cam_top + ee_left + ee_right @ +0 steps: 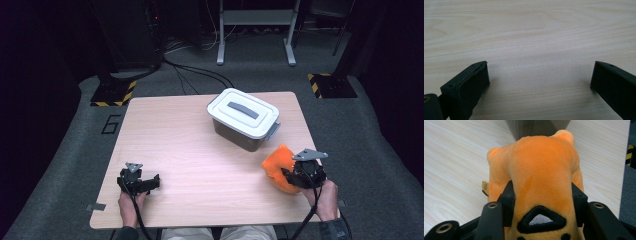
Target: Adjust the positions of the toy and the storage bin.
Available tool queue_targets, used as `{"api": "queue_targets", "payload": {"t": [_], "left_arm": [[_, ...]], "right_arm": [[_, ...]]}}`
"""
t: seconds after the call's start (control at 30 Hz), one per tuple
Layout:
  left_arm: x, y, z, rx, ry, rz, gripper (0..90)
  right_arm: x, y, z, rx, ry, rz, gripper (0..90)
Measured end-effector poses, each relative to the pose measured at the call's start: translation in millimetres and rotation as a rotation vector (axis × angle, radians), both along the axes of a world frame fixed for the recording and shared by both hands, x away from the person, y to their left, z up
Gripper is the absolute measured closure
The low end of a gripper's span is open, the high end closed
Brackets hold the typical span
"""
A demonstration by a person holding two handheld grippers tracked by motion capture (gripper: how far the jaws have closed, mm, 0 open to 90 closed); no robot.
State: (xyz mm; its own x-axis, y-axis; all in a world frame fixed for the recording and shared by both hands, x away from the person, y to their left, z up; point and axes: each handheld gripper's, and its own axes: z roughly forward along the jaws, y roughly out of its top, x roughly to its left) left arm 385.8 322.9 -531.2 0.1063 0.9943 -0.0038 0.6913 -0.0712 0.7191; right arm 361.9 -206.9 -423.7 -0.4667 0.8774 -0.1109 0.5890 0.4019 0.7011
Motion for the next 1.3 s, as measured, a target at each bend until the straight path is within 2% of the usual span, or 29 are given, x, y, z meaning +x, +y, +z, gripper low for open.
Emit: {"api": "queue_targets", "payload": {"t": [0.8,1.0,1.3], "left_arm": [[0.0,-0.1,0.0,0.000,0.000,0.001,1.4],[0.0,-0.1,0.0,-0.001,0.000,0.001,1.4],[0.1,0.1,0.0,0.001,-0.001,0.000,1.4]], "right_arm": [[23.2,-23.3,10.7,0.005,-0.026,-0.091,51.4],[28.5,-26.1,12.8,0.001,-0.034,-0.093,51.2],[41.6,-31.5,12.3,0.002,-0.026,-0.123,51.0]]}}
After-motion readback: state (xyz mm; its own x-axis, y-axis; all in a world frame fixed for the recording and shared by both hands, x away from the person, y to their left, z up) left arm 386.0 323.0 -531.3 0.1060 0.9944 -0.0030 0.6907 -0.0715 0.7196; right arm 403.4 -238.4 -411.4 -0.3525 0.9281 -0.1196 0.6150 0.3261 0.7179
